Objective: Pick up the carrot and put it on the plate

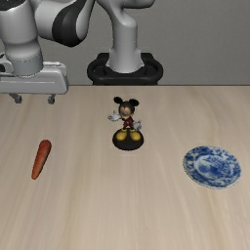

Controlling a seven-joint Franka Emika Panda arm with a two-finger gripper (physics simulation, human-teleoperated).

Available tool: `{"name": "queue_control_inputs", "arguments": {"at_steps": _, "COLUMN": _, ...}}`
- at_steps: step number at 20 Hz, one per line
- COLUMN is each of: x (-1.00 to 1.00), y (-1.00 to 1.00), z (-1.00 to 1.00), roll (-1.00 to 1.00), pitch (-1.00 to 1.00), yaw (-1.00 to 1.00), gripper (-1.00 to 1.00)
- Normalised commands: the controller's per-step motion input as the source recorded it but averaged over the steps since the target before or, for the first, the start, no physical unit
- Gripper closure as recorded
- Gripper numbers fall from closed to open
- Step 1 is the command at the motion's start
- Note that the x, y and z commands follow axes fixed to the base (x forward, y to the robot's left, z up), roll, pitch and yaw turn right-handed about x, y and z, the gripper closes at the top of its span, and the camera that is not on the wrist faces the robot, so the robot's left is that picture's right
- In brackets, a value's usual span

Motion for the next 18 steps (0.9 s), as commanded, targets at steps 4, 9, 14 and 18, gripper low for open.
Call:
{"name": "queue_control_inputs", "arguments": {"at_steps": 4, "x": 0.0, "y": 0.0, "z": -1.0, "roll": 0.0, "pitch": 0.0, "yaw": 0.0, "gripper": -1.0}}
{"name": "queue_control_inputs", "arguments": {"at_steps": 9, "x": 0.0, "y": 0.0, "z": -1.0, "roll": 0.0, "pitch": 0.0, "yaw": 0.0, "gripper": -1.0}}
{"name": "queue_control_inputs", "arguments": {"at_steps": 14, "x": 0.0, "y": 0.0, "z": -1.0, "roll": 0.0, "pitch": 0.0, "yaw": 0.0, "gripper": -1.0}}
{"name": "queue_control_inputs", "arguments": {"at_steps": 18, "x": 0.0, "y": 0.0, "z": -0.75, "roll": 0.0, "pitch": 0.0, "yaw": 0.0, "gripper": 1.0}}
